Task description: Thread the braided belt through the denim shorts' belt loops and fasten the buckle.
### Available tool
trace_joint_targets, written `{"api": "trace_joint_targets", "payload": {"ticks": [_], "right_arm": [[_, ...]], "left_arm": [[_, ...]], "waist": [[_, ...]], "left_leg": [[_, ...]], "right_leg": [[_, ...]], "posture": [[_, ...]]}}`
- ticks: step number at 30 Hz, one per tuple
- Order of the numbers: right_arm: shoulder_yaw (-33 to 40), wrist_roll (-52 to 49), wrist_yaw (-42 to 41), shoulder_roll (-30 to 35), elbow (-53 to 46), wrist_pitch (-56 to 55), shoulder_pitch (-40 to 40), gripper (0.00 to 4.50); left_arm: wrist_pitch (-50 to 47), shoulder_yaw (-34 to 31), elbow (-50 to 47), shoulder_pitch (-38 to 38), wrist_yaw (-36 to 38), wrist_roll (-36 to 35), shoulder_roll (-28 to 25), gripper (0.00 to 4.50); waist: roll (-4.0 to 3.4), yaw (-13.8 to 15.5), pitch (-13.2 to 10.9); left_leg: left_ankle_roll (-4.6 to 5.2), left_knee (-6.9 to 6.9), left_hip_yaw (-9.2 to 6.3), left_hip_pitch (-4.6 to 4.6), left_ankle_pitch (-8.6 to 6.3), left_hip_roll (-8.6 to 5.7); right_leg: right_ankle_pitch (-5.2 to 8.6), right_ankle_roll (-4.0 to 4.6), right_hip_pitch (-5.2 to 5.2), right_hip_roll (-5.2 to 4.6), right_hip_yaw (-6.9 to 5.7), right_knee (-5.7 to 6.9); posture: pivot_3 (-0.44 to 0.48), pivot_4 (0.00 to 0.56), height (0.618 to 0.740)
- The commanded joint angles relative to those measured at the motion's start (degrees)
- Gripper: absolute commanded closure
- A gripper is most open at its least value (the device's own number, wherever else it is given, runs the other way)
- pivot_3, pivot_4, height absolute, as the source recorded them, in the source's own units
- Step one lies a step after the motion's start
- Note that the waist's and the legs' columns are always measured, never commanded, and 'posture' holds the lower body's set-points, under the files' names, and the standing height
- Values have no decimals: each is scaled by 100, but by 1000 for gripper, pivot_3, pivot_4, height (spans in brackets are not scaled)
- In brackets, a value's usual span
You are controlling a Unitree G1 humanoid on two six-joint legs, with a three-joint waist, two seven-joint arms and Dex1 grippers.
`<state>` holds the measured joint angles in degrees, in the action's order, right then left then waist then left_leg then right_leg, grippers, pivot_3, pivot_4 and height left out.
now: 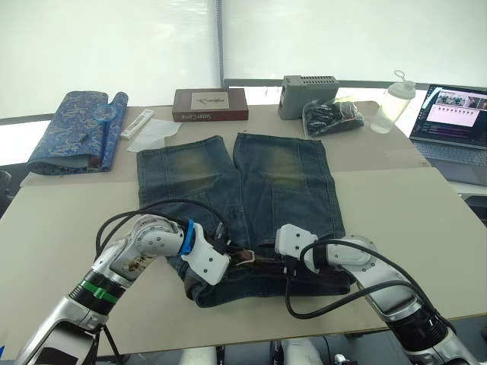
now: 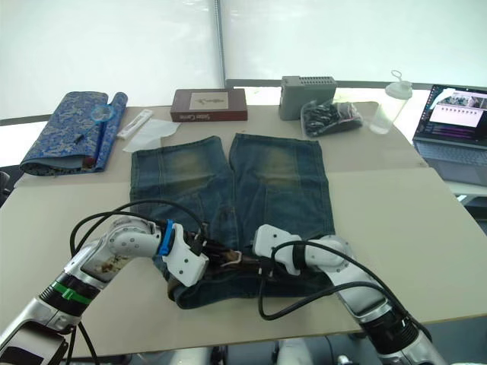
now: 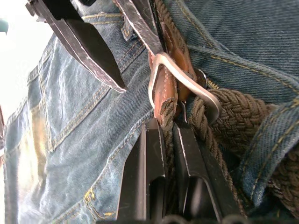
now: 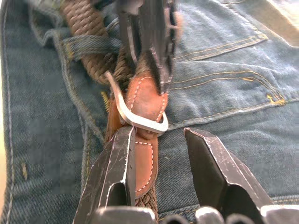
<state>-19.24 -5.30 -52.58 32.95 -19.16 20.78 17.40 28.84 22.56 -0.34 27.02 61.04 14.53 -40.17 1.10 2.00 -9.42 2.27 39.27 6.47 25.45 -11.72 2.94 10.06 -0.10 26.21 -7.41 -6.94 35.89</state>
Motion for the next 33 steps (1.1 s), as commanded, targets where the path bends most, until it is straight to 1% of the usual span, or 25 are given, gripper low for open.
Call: {"api": "trace_joint_targets", "payload": {"ticks": [1, 3, 6, 9, 12, 14, 16, 17, 21, 25, 27, 33], "right_arm": [[388, -379, -13, 13, -494, 97, 33, 2662], [474, -455, -86, 139, -634, 217, -30, 2662], [608, -602, -26, 224, -838, 518, -112, 2662], [707, -755, 142, 157, -958, 800, -183, 2662], [514, -549, 275, 139, -867, 690, -206, 2662], [492, -541, 421, 34, -812, 727, -189, 2662], [514, -542, 424, 85, -829, 740, -227, 2662], [537, -527, 408, 141, -847, 731, -263, 2662], [724, -397, 97, 826, -953, 426, -579, 2662], [546, -166, 141, 995, -878, 241, -579, 2662], [446, -66, 150, 939, -815, 206, -501, 2662], [232, -123, 285, 391, -793, 403, -217, 2662]], "left_arm": [[-176, 250, -103, -177, 172, -109, 67, 4500], [-368, 271, -112, -186, 225, -212, 126, 4500], [-974, 262, -236, -215, 329, -495, 332, 4500], [-919, 282, -283, -214, 402, -590, 380, 4500], [-984, 316, -202, -194, 385, -595, 475, 4500], [-1163, 316, -195, -186, 395, -681, 560, 4500], [-1176, 318, -189, -188, 407, -690, 592, 4500], [-1202, 307, -193, -200, 402, -696, 605, 4500], [-1218, 255, -199, -233, 379, -690, 571, 4500], [-1071, 278, -225, -242, 343, -608, 527, 4500], [-1003, 291, -207, -212, 325, -570, 527, 4500], [-870, 297, -172, -118, 284, -461, 518, 4500]], "waist": [[0, 7, 0], [0, 10, 0], [0, 32, 0], [0, 39, 0], [0, 36, 0], [0, 37, 0], [0, 40, 0], [0, 43, 0], [0, 66, 0], [0, 27, 0], [0, 27, 0], [0, 28, 0]], "left_leg": [[0, 0, 0, 0, 0, 0], [0, 0, 0, 1, 0, -3], [3, 0, -2, 4, -1, -7], [3, 0, -3, 6, -1, -8], [3, 0, -3, 5, -1, -8], [3, 0, -3, 5, -1, -8], [3, 0, -3, 5, -1, -8], [3, 0, -3, 5, -1, -9], [6, 0, -4, 8, -3, -14], [10, 0, -2, 7, -4, -11], [9, 0, -3, 4, -4, -9], [7, 1, -3, 4, -5, -8]], "right_leg": [[0, 0, 0, 0, 0, -1], [0, 0, -1, -1, 3, -3], [0, 0, -4, -3, 3, -8], [0, 0, -4, -3, 3, -10], [0, 0, -4, -3, 3, -10], [0, 0, -4, -3, 3, -10], [0, 0, -4, -3, 2, -9], [0, 0, -5, -3, 3, -9], [0, 0, -8, -8, 4, -19], [0, -1, -5, -6, 3, -17], [0, 0, -5, -5, 1, -11], [0, 0, -6, -4, 3, -14]], "posture": [[0, 150, 709], [0, 150, 709], [0, 150, 709], [0, 150, 709], [0, 150, 709], [0, 150, 709], [0, 150, 709], [0, 150, 709], [0, 150, 709], [0, 150, 709], [0, 150, 709], [0, 150, 709]]}}
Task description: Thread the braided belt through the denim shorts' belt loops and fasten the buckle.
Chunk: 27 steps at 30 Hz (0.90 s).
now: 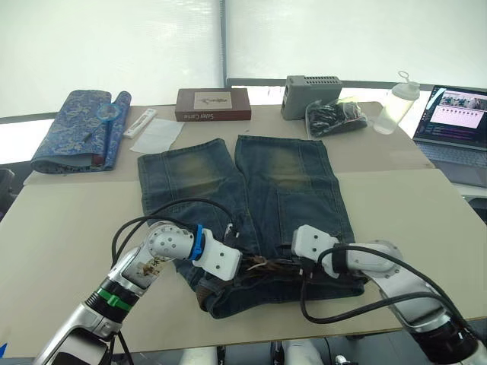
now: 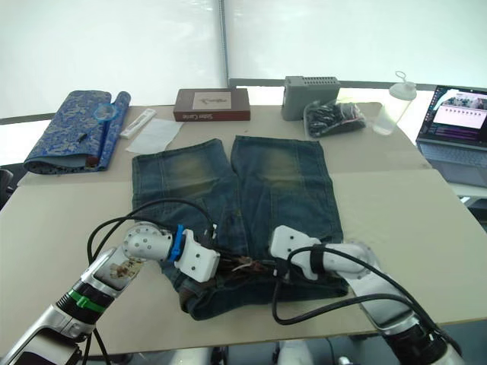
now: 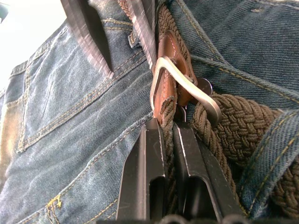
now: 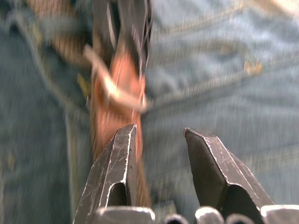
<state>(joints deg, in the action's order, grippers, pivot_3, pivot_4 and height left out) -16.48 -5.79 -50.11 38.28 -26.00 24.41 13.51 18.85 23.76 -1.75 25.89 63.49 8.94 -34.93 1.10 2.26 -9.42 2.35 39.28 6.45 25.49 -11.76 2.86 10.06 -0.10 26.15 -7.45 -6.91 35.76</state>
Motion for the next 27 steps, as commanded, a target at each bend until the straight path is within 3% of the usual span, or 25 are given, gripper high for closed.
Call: {"api": "trace_joint_targets", "payload": {"ticks": [1, 8, 14, 19, 27], "right_arm": [[-78, -43, 23, -163, -101, 33, 207, 2662], [-163, 9, -51, -146, -109, 64, 355, 2662], [645, -650, -529, 679, -545, 452, -126, 2662], [861, -880, -624, 1063, -991, 683, -576, 1122], [448, -292, -59, 823, -669, 535, -517, 1122]], "left_arm": [[145, 167, -21, 13, 29, 121, -17, 4500], [261, 82, -25, 125, 31, 196, -117, 4500], [-11, 88, -309, 207, 106, 214, -101, 4500], [-56, 90, -256, 256, 166, 202, -122, 4500], [-47, 75, -187, 300, 203, 183, -136, 4500]], "waist": [[0, 3, 0], [0, -7, 0], [1, 17, -1], [1, -6, -1], [3, -12, -2]], "left_leg": [[0, 0, 0, 1, 0, 0], [4, 0, 0, 4, 2, -1], [1, 2, 0, 5, 1, -3], [2, 2, -2, 4, 1, 1], [-1, 6, 1, 3, 0, 2]], "right_leg": [[0, 0, 0, 0, 0, 0], [0, 0, 3, 0, -1, 3], [0, 0, 0, -1, 1, 1], [0, 0, 3, 2, -2, 2], [0, 0, 1, -1, 2, -2]], "posture": [[0, 150, 709], [0, 150, 709], [0, 150, 709], [0, 150, 709], [0, 150, 709]]}}
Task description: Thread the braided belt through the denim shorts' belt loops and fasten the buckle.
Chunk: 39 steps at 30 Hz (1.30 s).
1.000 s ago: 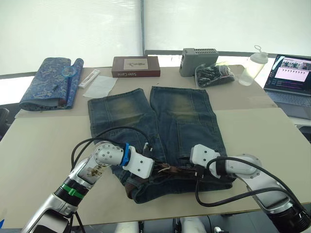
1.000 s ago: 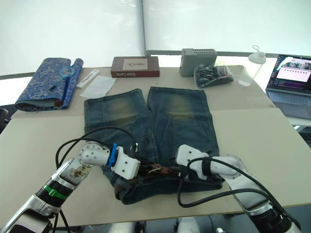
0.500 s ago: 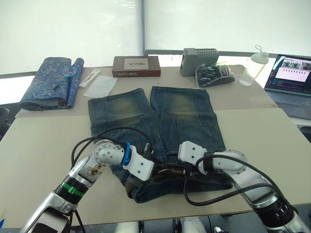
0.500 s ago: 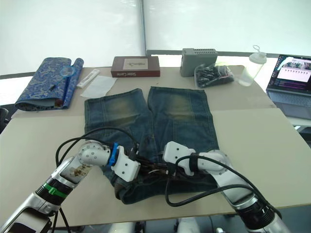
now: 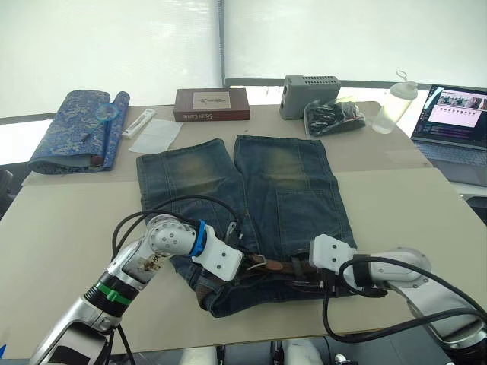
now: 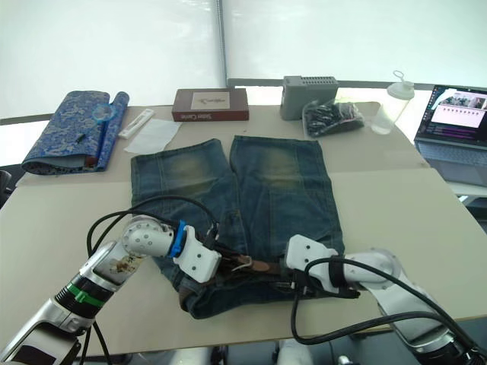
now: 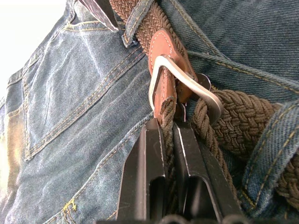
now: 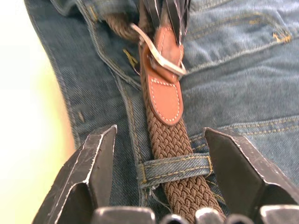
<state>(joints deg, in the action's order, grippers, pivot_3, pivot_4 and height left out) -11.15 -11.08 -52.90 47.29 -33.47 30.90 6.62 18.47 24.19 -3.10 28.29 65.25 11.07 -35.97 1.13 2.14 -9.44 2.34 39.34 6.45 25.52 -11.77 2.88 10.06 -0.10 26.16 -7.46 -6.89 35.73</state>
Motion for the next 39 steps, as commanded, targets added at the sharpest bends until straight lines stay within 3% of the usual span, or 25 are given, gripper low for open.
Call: {"api": "trace_joint_targets", "payload": {"ticks": [1, 9, 14, 18, 23, 25, 33, 39], "right_arm": [[-129, 303, 229, -87, 127, -173, 185, 1122], [14, -73, 138, -272, 76, 7, 135, 1122], [-345, 641, 247, -79, 456, -605, 175, 1122], [-445, 857, 345, -186, 608, -753, 278, 2296], [-484, 672, 342, -489, 372, -433, 346, 4068], [-528, 577, 361, -671, 239, -252, 408, 4475], [-599, 437, 177, -919, -63, -24, 504, 4475], [-611, 395, 95, -970, -115, 21, 548, 4475]], "left_arm": [[-11, 31, -51, 60, 29, -33, -31, 4500], [-36, 0, -79, 43, 35, -39, -52, 4500], [-74, -7, -91, 29, 19, -44, -33, 4500], [-155, -1, -125, 9, 15, -62, -7, 4500], [-382, 19, -337, -90, 52, -120, 1, 4500], [-440, 39, -414, -84, 67, -68, -5, 4500], [-1026, 113, -724, 63, 248, 71, -22, 4500], [-1888, 88, -788, -98, 481, -249, 85, 4500]], "waist": [[0, 1, 0], [0, 8, 0], [0, 7, 0], [0, 7, 0], [0, -12, 0], [1, -32, 0], [1, -106, 0], [1, -140, 0]], "left_leg": [[0, 0, 0, 0, 0, 0], [3, 0, -1, 1, 1, -2], [2, 0, 0, 1, 1, -2], [1, 1, 0, -1, 0, -1], [1, 4, 1, -1, 0, 1], [1, 4, 1, -1, 0, 3], [1, 4, 0, -1, 1, 4], [1, 4, -2, -1, 1, 3]], "right_leg": [[0, 0, 1, 0, 0, 0], [0, 0, 1, 1, -2, 4], [0, 0, 0, 1, -1, 3], [0, 0, 0, 1, -2, 3], [0, 0, -1, 1, -1, 4], [0, 0, 0, 2, -1, 5], [0, 0, 3, 5, -2, 11], [0, 0, 2, 5, -3, 11]], "posture": [[0, 150, 709], [0, 150, 709], [0, 150, 709], [0, 150, 709], [0, 150, 709], [0, 150, 709], [0, 150, 709], [0, 150, 709]]}}
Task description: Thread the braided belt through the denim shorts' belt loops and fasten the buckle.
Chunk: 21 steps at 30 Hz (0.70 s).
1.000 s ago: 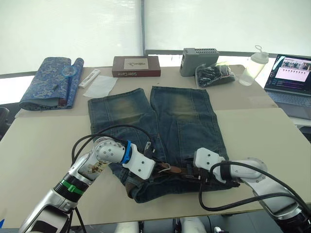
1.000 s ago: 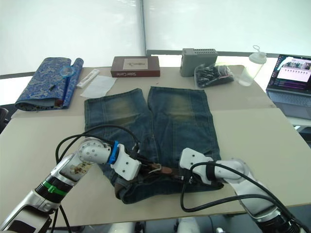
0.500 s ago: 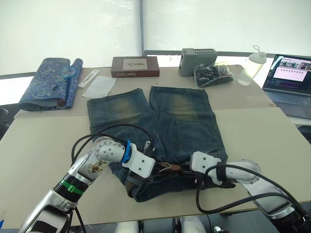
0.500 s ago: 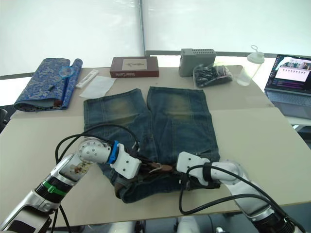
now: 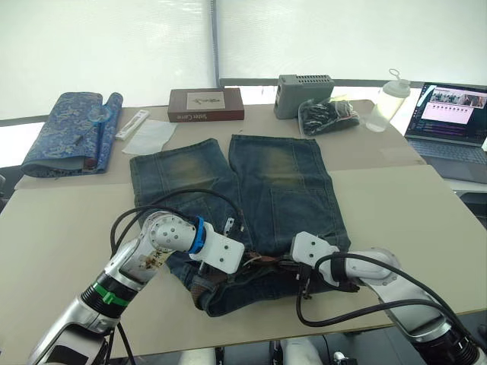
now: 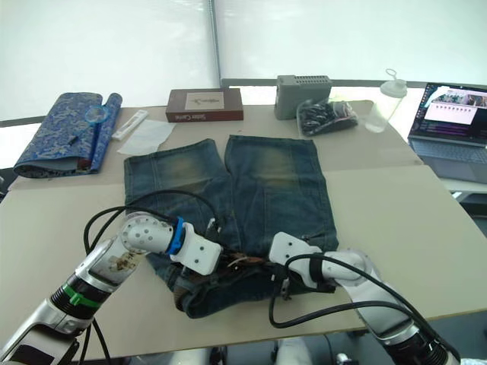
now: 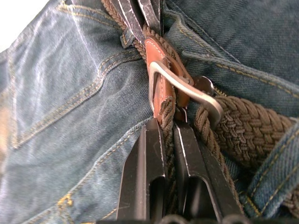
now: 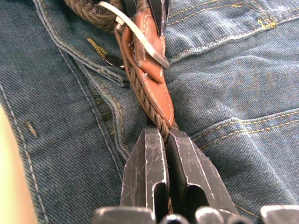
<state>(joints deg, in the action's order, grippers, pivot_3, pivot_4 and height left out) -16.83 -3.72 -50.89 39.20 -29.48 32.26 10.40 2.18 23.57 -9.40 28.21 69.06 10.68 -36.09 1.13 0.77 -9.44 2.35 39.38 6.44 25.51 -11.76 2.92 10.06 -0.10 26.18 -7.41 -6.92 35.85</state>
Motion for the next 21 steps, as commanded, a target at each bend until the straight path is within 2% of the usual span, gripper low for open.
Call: {"api": "trace_joint_targets", "payload": {"ticks": [1, 5, 11, 21], "right_arm": [[-26, -404, -147, -166, -544, -64, 174, 4475], [58, -697, -301, -208, -639, 100, 241, 4475], [99, -1046, -491, -212, -686, 254, 422, 4475], [-1, -1000, -499, -316, -407, 102, 466, 4475]], "left_arm": [[-169, 159, -130, -90, 172, -209, 23, 4500], [-757, 121, -238, -36, 388, -465, -3, 4500], [-2078, 102, -451, 223, 385, -645, 265, 4500], [-2119, 256, -381, 199, 265, -714, 514, 4500]], "waist": [[0, -4, 0], [0, -12, 0], [1, -10, -1], [2, -6, -1]], "left_leg": [[0, 0, -1, 0, 0, 0], [0, 0, -2, 0, 0, 0], [1, 0, -4, 0, 1, -3], [2, 0, -6, 1, 1, -5]], "right_leg": [[0, 0, 0, 0, 0, 0], [0, 0, 1, 1, 0, 0], [0, 0, -1, 1, 0, 0], [0, 0, -1, 1, 0, 1]], "posture": [[0, 150, 709], [0, 150, 709], [0, 150, 709], [0, 150, 709]]}}
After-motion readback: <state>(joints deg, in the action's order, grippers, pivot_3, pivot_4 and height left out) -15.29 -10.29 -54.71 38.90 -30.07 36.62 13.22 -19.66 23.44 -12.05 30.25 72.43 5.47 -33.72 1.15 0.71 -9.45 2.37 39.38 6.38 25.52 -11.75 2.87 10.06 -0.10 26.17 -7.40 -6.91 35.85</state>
